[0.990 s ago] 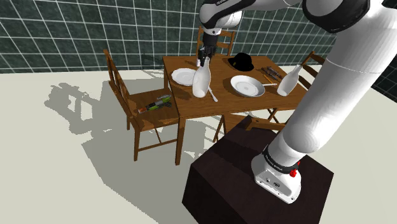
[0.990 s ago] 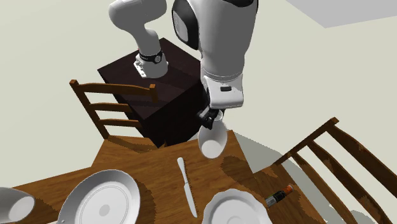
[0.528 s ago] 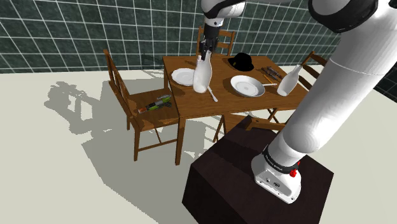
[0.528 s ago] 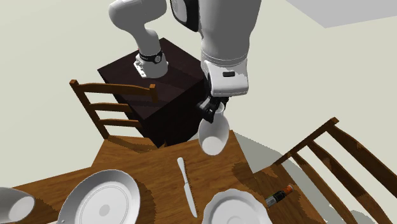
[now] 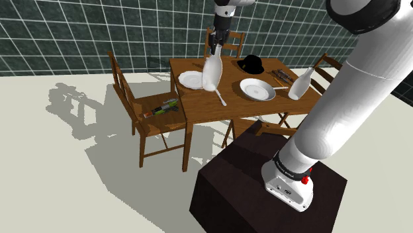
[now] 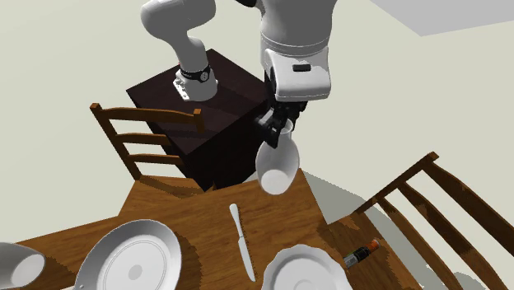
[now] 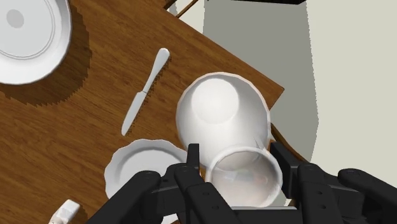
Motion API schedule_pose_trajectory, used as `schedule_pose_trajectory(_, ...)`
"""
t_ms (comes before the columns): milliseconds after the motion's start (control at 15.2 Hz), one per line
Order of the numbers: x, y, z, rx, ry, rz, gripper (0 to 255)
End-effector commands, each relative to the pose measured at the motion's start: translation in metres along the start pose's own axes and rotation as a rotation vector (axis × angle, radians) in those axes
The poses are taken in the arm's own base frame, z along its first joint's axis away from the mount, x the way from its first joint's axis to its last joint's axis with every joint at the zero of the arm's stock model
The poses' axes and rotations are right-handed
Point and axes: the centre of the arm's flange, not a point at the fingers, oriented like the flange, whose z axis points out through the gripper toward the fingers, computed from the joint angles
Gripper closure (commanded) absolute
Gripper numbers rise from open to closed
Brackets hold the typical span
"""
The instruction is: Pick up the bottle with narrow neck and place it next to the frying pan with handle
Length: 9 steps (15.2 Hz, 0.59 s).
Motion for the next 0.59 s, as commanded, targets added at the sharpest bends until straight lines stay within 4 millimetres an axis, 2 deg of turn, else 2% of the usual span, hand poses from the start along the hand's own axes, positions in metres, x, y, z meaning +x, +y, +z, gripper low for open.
schedule_pose_trajectory(0,0.0,0.0,-0.011,0.0,0.0,0.0,255)
schedule_pose_trajectory(528,0.001,0.0,-0.053,0.0,0.0,0.0,255)
